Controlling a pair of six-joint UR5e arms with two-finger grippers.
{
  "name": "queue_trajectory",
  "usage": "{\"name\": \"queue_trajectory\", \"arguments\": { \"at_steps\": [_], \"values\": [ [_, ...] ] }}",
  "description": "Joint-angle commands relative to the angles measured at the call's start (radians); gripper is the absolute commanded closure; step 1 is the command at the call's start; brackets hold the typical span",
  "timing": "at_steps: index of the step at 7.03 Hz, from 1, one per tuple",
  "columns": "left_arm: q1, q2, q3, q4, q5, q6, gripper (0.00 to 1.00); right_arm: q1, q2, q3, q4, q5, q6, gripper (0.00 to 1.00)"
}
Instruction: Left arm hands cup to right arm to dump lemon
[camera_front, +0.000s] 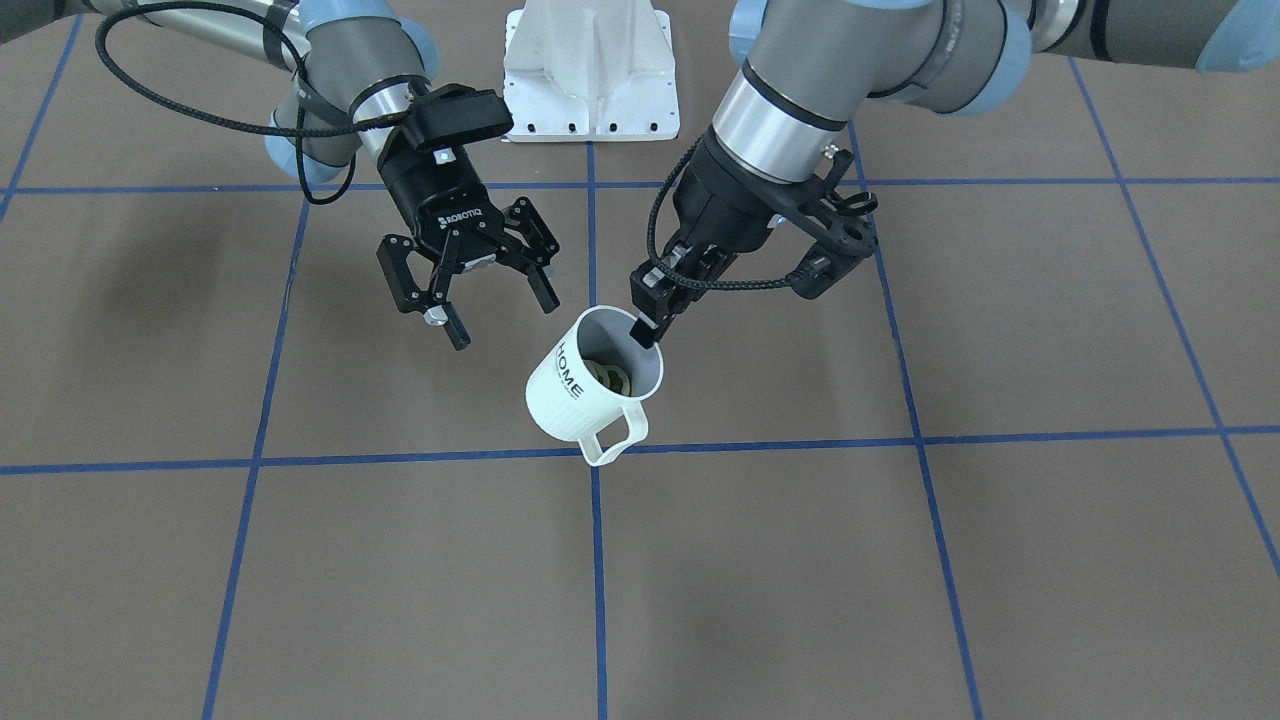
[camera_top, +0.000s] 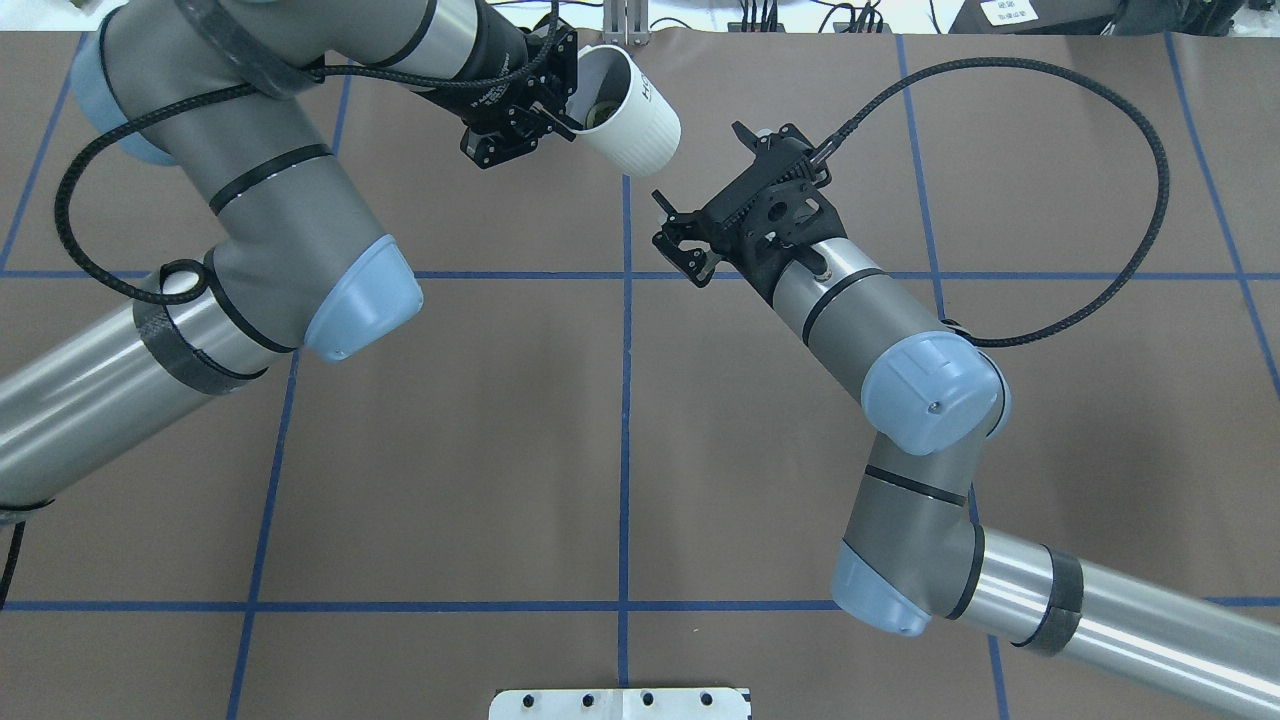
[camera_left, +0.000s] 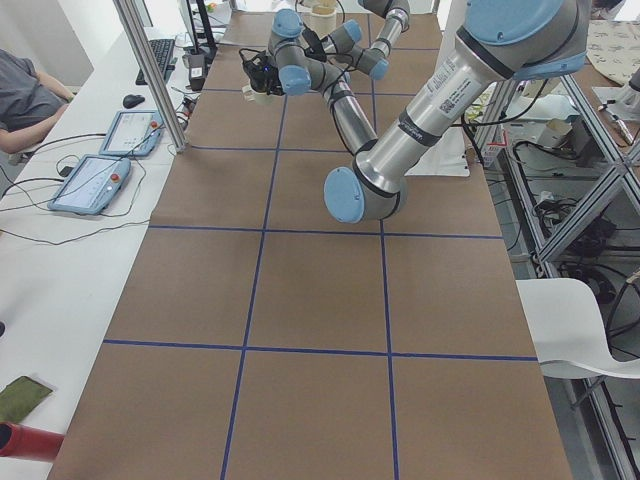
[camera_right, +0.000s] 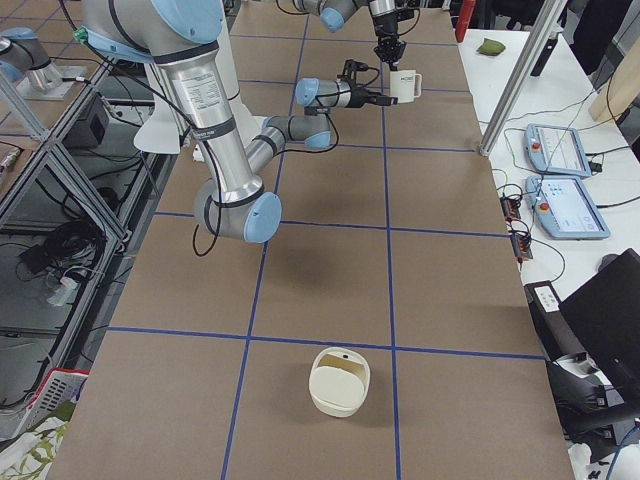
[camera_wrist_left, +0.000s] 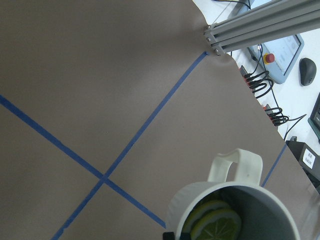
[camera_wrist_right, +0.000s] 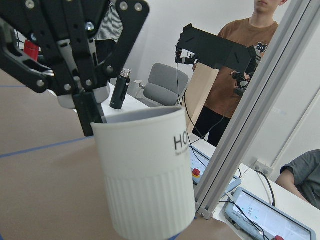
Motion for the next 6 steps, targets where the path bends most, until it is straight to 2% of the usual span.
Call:
{"name": "queue_trajectory", "arguments": {
  "at_steps": [1,6],
  "values": [
    [0.021,-0.010,-0.001,0.013,0.006,-0.022,1.00,-0.022,0.002,-0.002,-0.003,-0.055,-0.063,0.01],
    [0.052,-0.029,-0.007,0.012,0.005,-0.023,1.00,-0.031,0.004,-0.003,-0.001,-0.066,-0.065,0.01]
  ]
}}
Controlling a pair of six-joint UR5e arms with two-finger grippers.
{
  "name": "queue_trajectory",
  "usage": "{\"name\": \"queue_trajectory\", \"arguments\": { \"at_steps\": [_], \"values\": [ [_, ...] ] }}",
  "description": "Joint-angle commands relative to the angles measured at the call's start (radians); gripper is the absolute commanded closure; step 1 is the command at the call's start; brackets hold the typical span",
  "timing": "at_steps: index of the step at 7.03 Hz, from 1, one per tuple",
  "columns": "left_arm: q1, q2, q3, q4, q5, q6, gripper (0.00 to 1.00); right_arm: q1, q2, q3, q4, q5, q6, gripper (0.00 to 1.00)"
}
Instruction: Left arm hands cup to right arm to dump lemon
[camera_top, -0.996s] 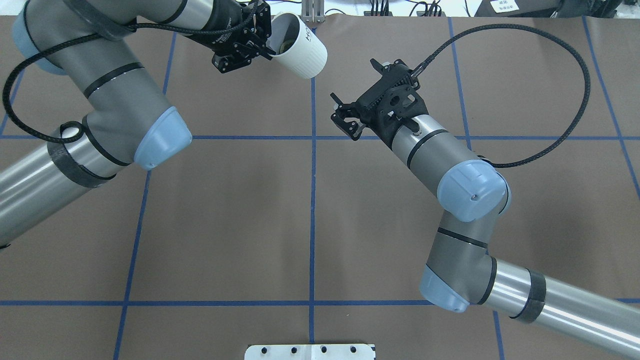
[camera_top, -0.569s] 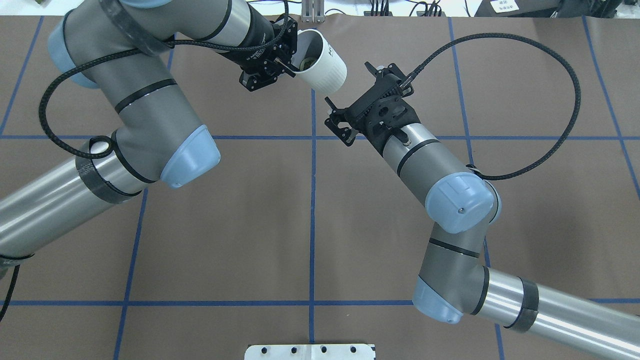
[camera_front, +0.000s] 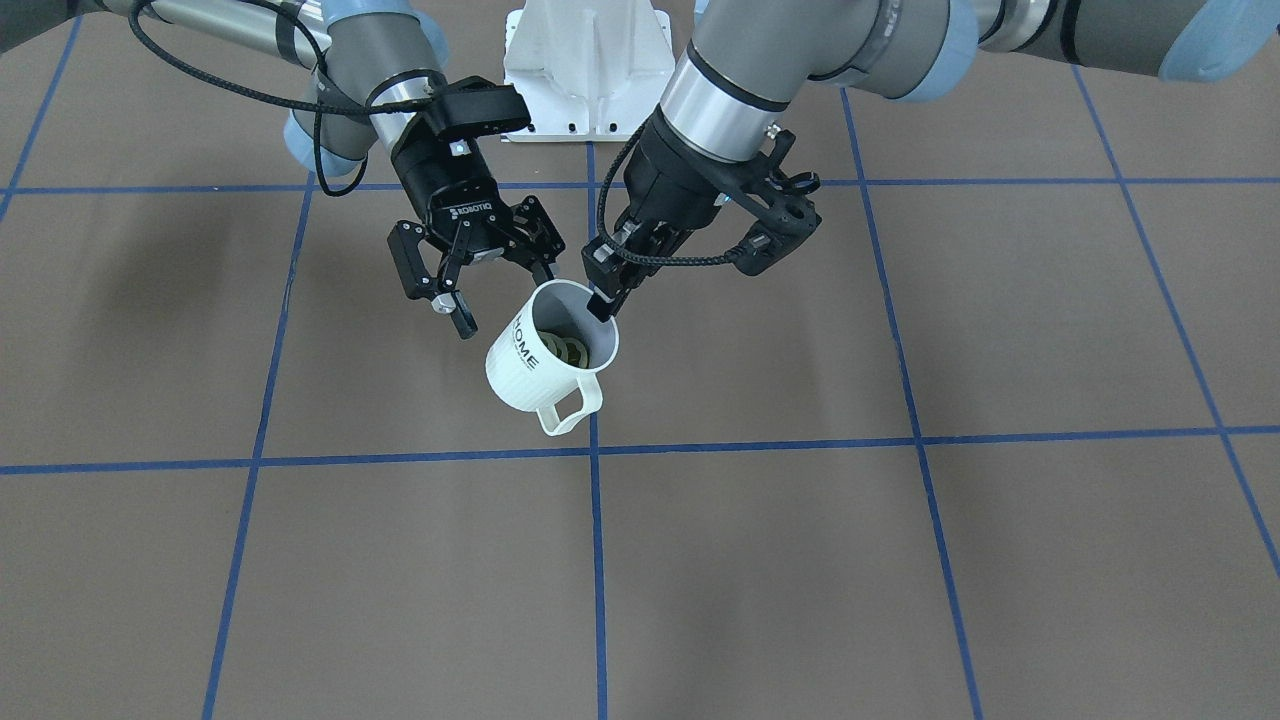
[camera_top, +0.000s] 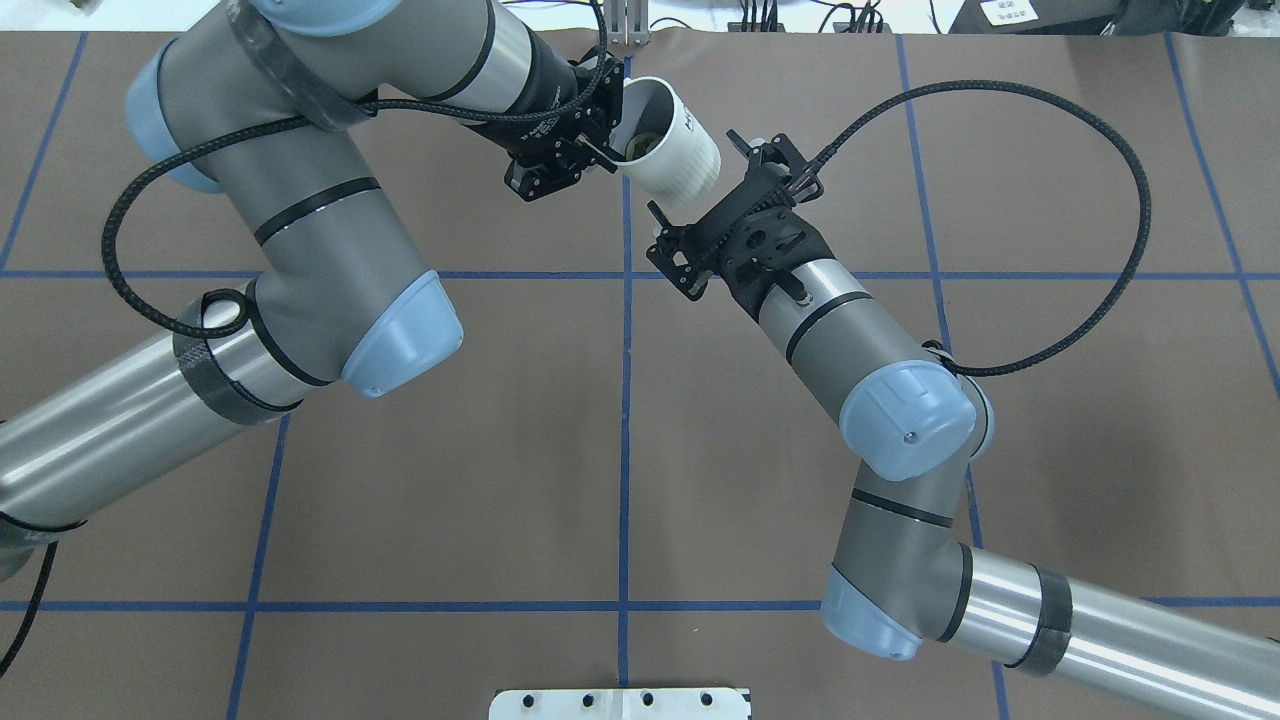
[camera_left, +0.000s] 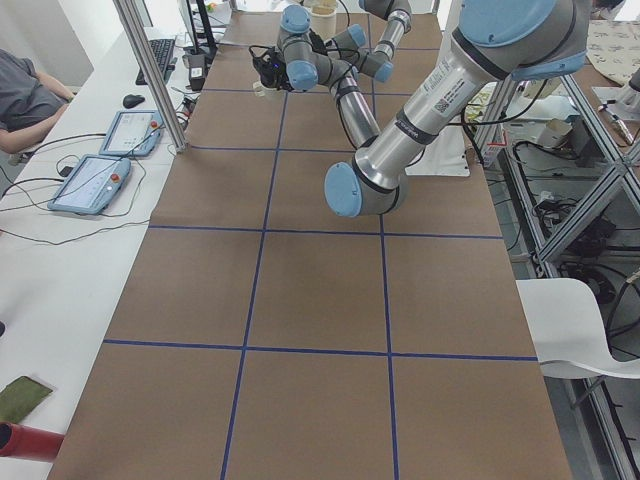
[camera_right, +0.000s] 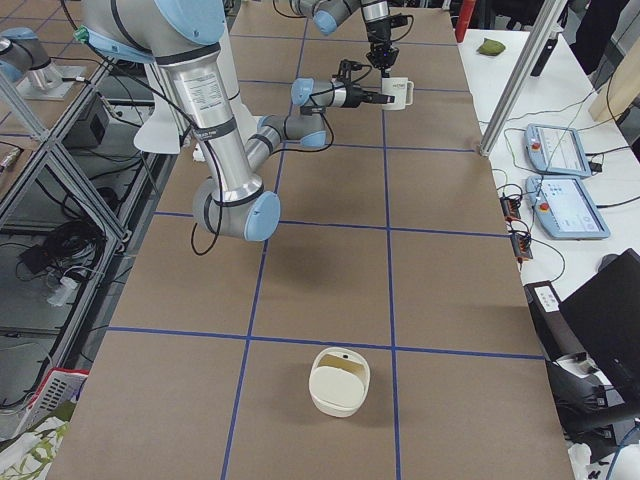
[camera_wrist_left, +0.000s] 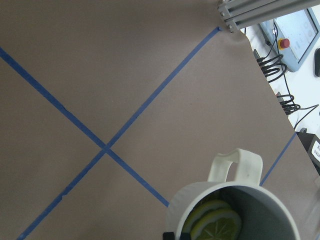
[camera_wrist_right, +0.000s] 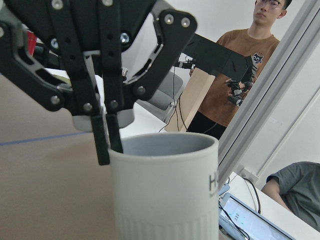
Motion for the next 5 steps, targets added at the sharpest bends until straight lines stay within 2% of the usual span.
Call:
{"name": "queue_trajectory", "arguments": {
  "at_steps": [1,5],
  "values": [
    [0.021,0.000,-0.004,-0.001,0.001,0.000,1.00,-0.001,0.000,0.000,0.001,-0.002,0.000,0.01],
    [0.035,-0.002,-0.012,-0.001,0.001,-0.003,1.00,-0.001,0.000,0.000,0.000,-0.016,0.000,0.01]
  ]
}}
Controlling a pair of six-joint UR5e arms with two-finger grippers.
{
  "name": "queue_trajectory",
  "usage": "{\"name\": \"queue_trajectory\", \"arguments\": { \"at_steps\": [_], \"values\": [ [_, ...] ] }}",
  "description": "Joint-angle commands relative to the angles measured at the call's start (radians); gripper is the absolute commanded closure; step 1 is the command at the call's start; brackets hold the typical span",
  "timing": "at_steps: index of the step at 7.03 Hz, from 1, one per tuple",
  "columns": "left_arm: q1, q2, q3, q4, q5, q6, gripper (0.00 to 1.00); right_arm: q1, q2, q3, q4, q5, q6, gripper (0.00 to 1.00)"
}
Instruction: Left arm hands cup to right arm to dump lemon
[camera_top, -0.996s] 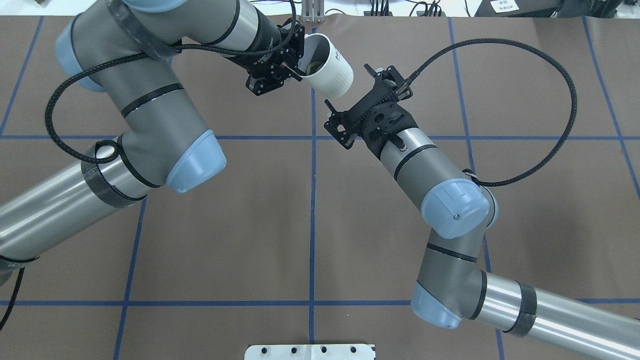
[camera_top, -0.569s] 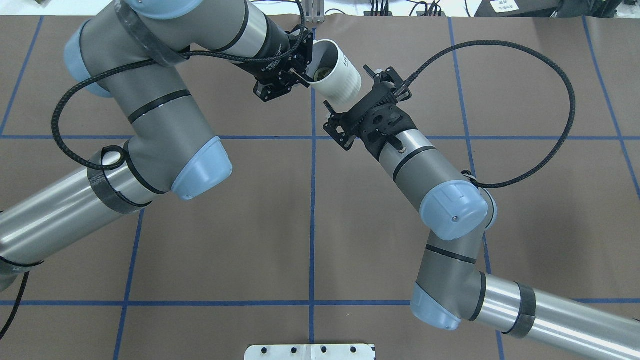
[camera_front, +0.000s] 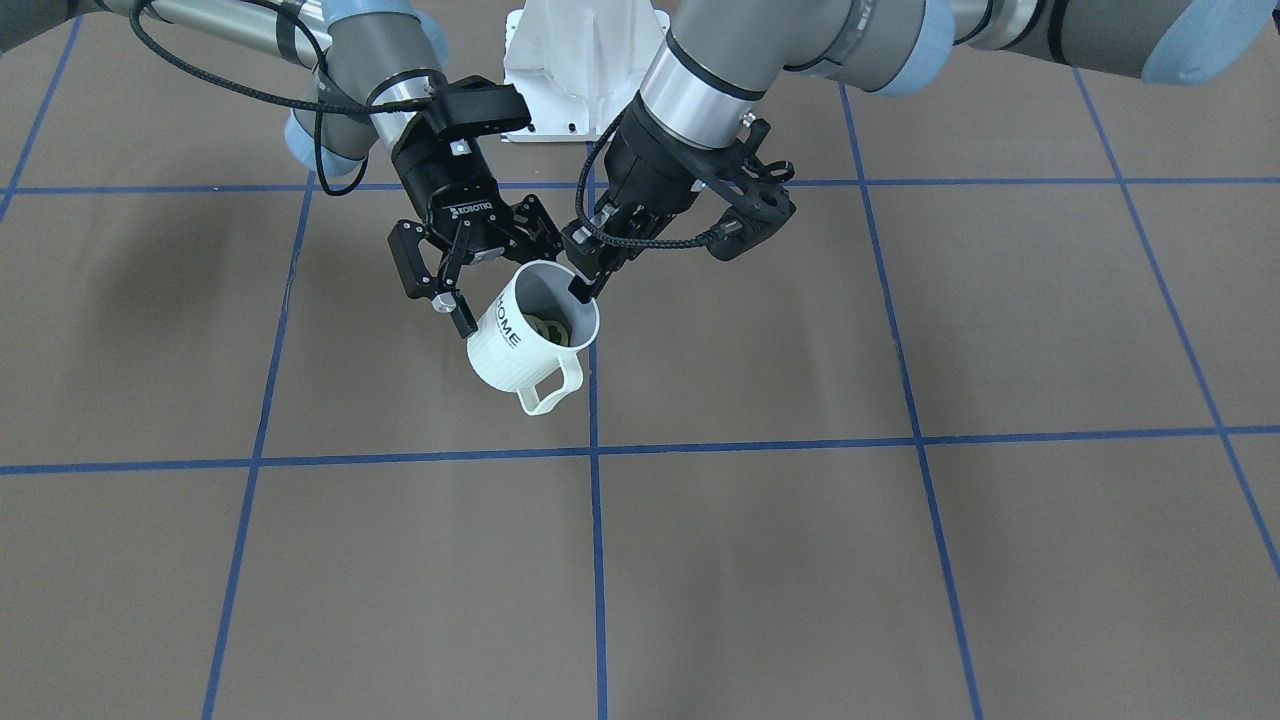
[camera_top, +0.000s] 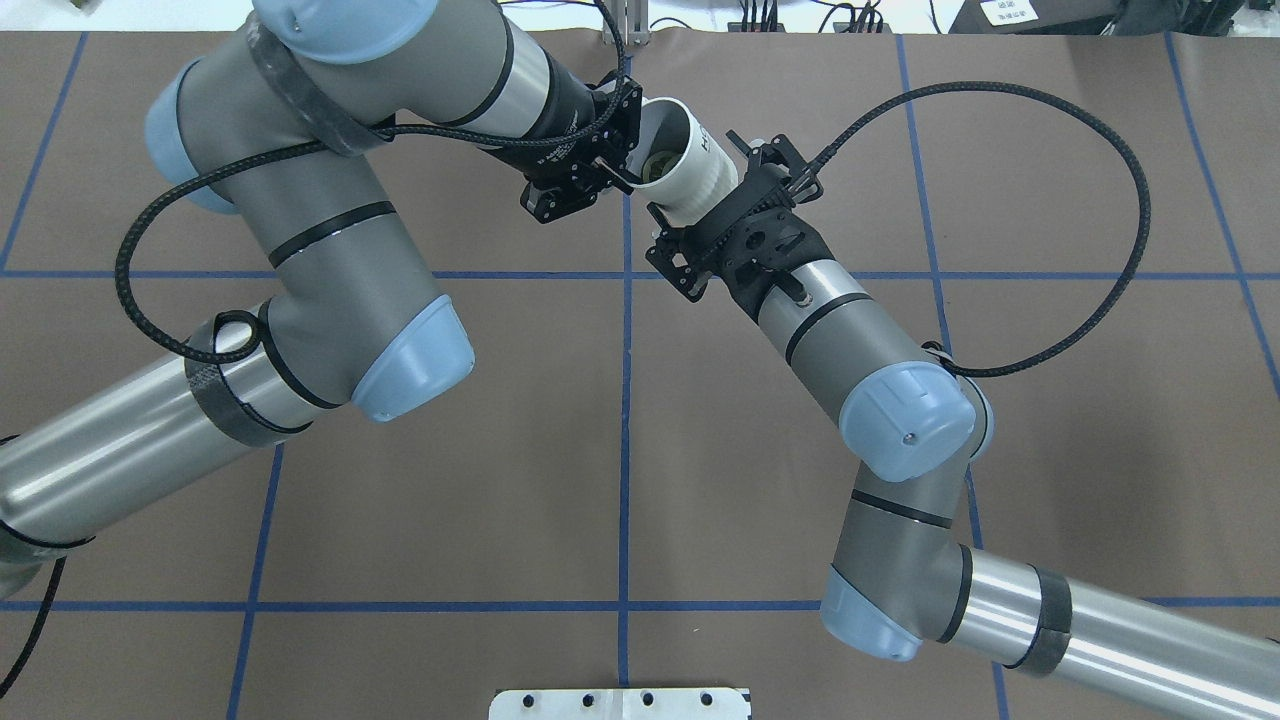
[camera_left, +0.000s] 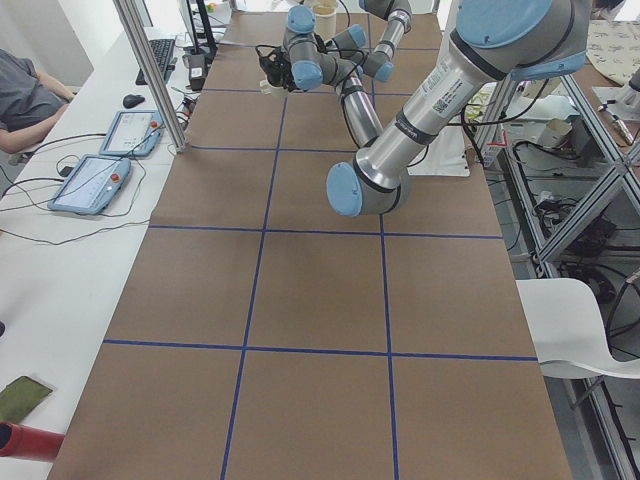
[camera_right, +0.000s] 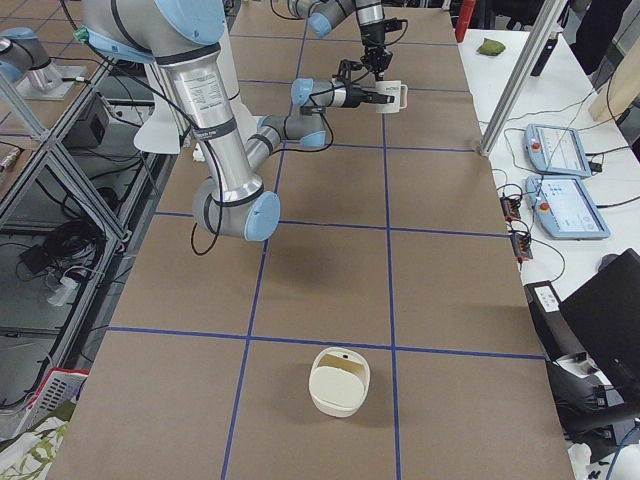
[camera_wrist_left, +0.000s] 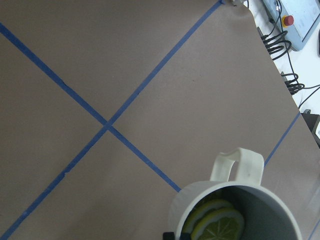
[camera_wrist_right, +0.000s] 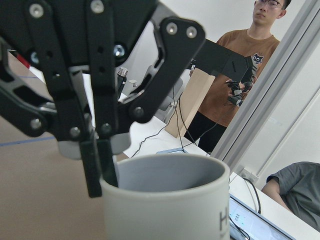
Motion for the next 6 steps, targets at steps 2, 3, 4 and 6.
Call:
{"name": "queue_trajectory", "arguments": {
  "at_steps": [2,3,4,6],
  "values": [
    [0.009,-0.002,-0.005,0.000,0.000,0.000,1.00,0.000,-0.001,0.000,0.000,-0.009,-0.001,0.01],
    [0.009,-0.008,-0.005,0.000,0.000,-0.002,1.00,-0.001,-0.001,-0.003,0.000,-0.011,-0.001,0.01],
    [0.009,-0.010,-0.005,0.000,0.000,-0.002,1.00,-0.006,-0.001,-0.002,0.000,-0.011,-0.001,0.01],
    [0.012,-0.017,-0.005,0.000,-0.002,-0.002,1.00,-0.010,-0.003,-0.002,0.000,-0.011,-0.001,0.01]
  ]
}}
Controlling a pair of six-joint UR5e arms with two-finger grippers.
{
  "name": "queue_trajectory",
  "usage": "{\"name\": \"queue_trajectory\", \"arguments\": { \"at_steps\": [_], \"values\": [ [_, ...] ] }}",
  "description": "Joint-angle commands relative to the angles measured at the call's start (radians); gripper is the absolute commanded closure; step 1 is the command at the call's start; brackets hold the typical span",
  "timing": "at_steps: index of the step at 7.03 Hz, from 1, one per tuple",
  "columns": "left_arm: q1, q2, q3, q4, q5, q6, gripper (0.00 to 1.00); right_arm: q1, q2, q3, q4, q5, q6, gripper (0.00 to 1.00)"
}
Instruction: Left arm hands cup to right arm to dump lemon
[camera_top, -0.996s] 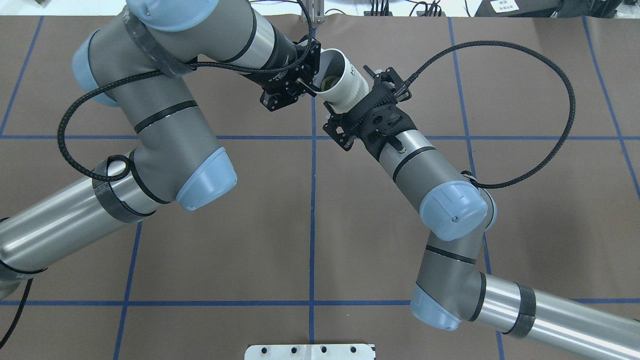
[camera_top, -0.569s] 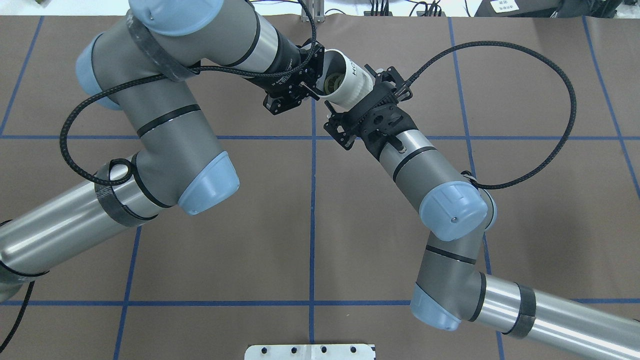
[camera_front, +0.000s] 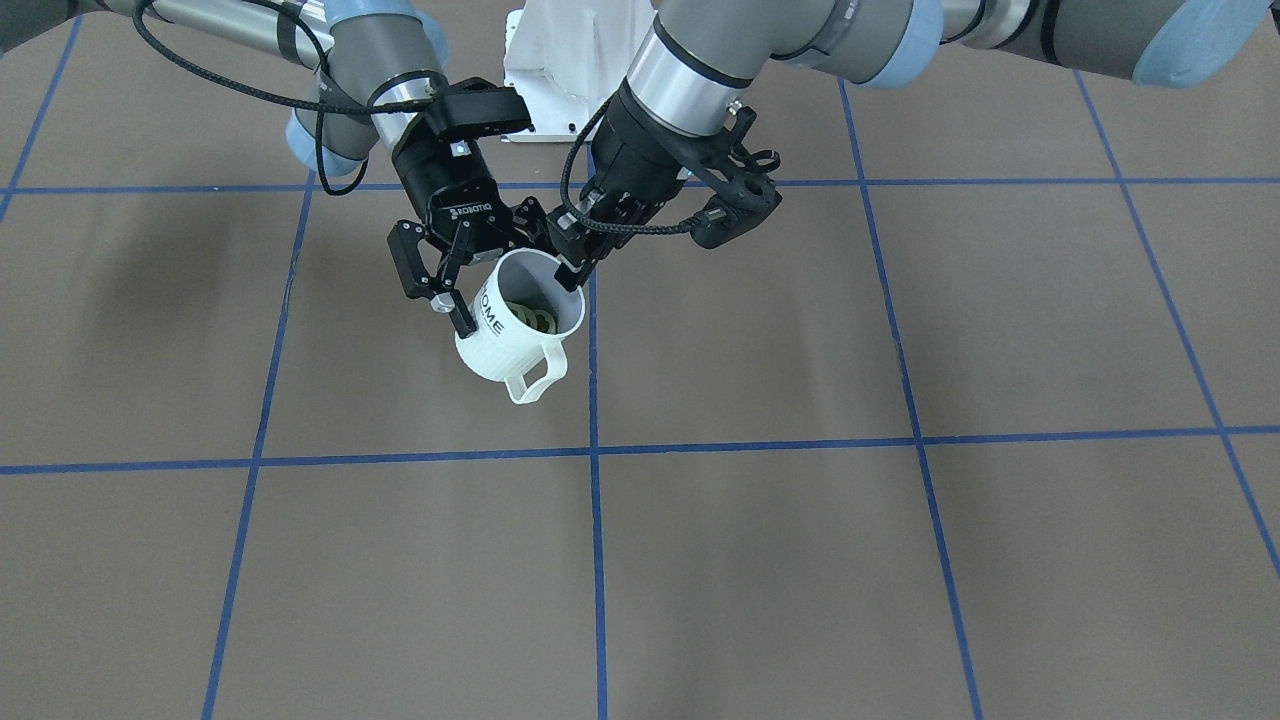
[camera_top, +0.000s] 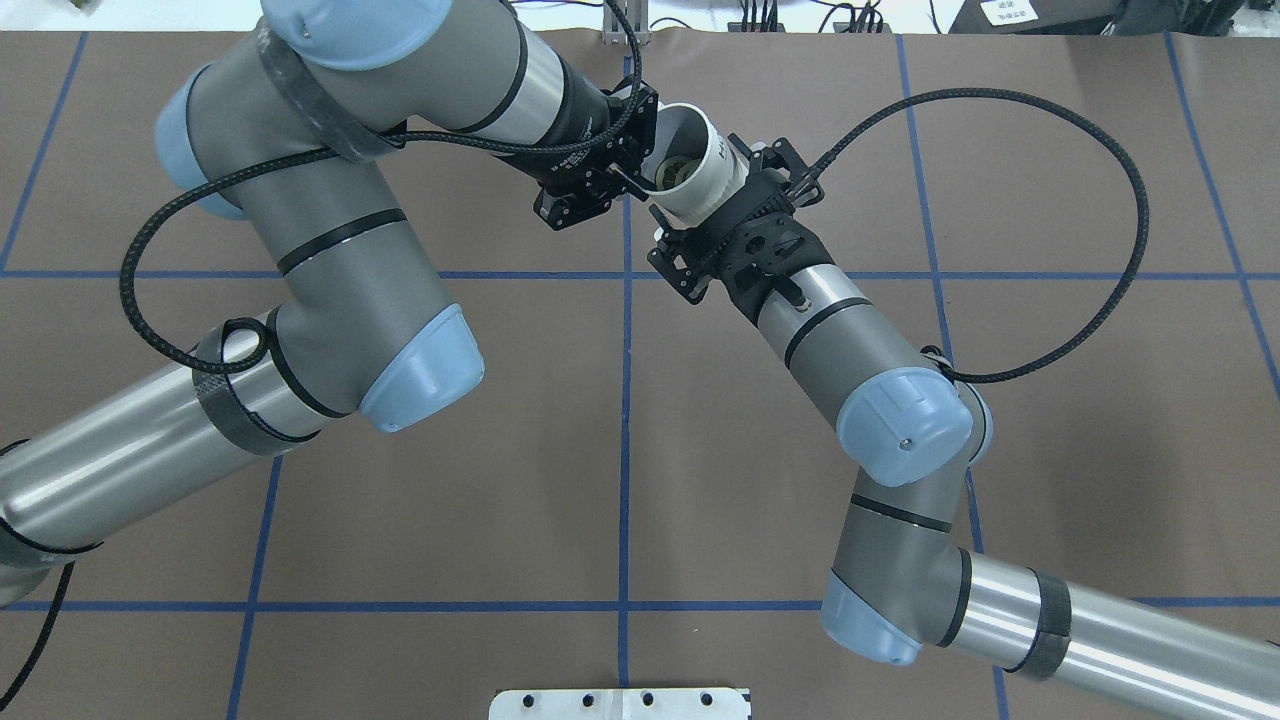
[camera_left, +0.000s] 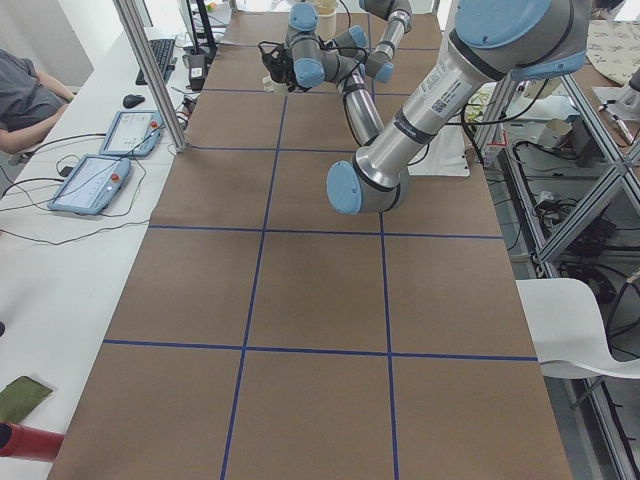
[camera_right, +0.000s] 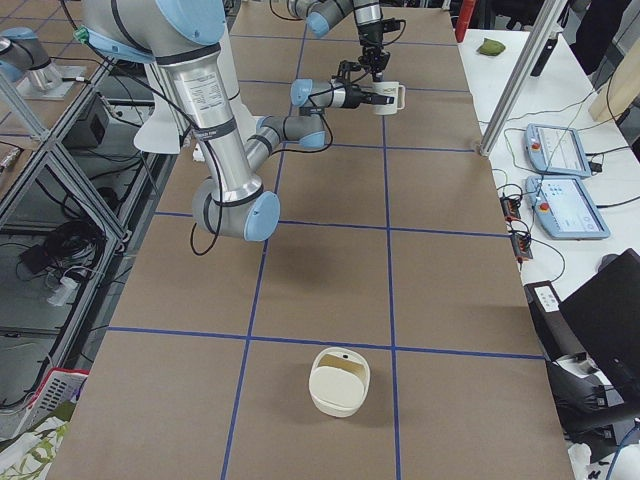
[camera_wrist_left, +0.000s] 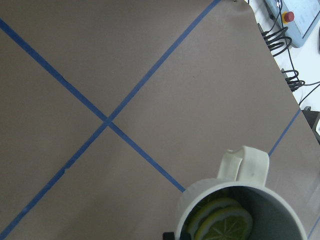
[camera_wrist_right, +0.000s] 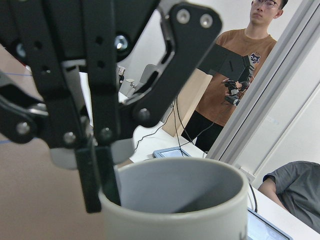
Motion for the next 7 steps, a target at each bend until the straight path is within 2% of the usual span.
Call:
{"name": "queue_trajectory", "arguments": {
  "at_steps": [1,7],
  "values": [
    [0.002,-0.004,0.000,0.000,-0.001,0.000,1.00,-0.004,-0.001,-0.001,0.000,0.000,0.000,0.01],
    [0.009,-0.001,-0.002,0.000,0.002,0.000,1.00,-0.009,-0.002,-0.001,0.000,-0.029,0.000,0.01]
  ]
}}
